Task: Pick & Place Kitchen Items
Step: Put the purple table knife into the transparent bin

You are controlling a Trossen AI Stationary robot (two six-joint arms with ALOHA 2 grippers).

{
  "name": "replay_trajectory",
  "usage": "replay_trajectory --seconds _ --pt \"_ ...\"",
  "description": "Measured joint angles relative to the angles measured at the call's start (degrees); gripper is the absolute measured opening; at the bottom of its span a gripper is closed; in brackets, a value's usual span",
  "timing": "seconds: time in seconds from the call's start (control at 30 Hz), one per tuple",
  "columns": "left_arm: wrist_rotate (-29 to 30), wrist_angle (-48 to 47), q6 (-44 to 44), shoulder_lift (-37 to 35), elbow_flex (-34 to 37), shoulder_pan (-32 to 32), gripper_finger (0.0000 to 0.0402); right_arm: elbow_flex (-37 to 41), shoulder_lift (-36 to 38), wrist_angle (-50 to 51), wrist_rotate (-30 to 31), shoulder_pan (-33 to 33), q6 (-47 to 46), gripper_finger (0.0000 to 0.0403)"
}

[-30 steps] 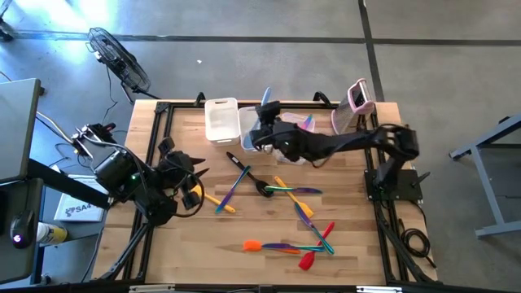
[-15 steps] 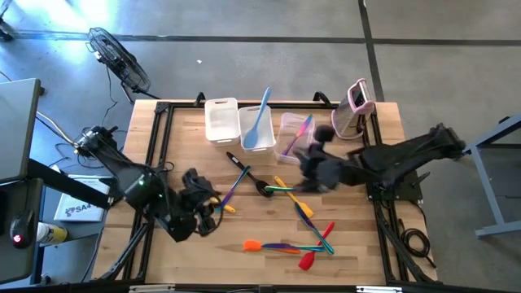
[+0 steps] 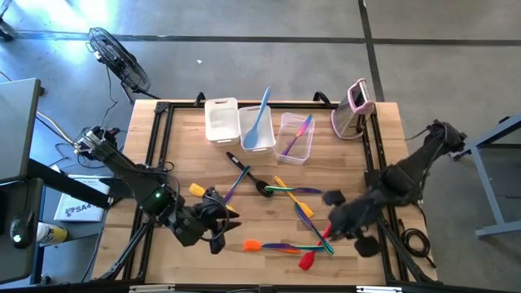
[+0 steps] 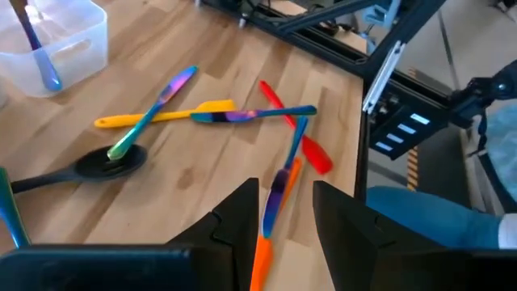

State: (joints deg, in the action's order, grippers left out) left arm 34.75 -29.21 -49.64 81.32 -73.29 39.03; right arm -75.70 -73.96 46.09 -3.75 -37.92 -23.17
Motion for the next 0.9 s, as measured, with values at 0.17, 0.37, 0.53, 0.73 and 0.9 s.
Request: replay_trajectory --seconds 0.17,0.37,0.53,0.73,0.9 --pt "0.09 0.15 1.18 0.7 0.06 0.02 0.0116 0.01 -3.86 0.2 5.08 -4.84 -8.4 0.0067" --pt "0.62 0.2 3.14 1.22 0.04 -0.02 0.0116 0.02 -9.99 0.37 5.95 -6.2 -11.36 0.0142" --pt "2.41 0.31 6.06 1.46 0.04 -0.02 0.0116 0.02 -15.56 0.3 6.45 -4.71 -6.2 0.0185" --pt "6.47 0.47 6.38 1.44 0.04 -0.02 0.0116 0.02 -20.5 0.5 6.09 -2.99 2.18 0.0192" --pt "8.18 0.65 6.36 1.88 0.04 -0.02 0.0116 0.04 -21.17 -1.68 5.1 -1.24 3.42 0.0192"
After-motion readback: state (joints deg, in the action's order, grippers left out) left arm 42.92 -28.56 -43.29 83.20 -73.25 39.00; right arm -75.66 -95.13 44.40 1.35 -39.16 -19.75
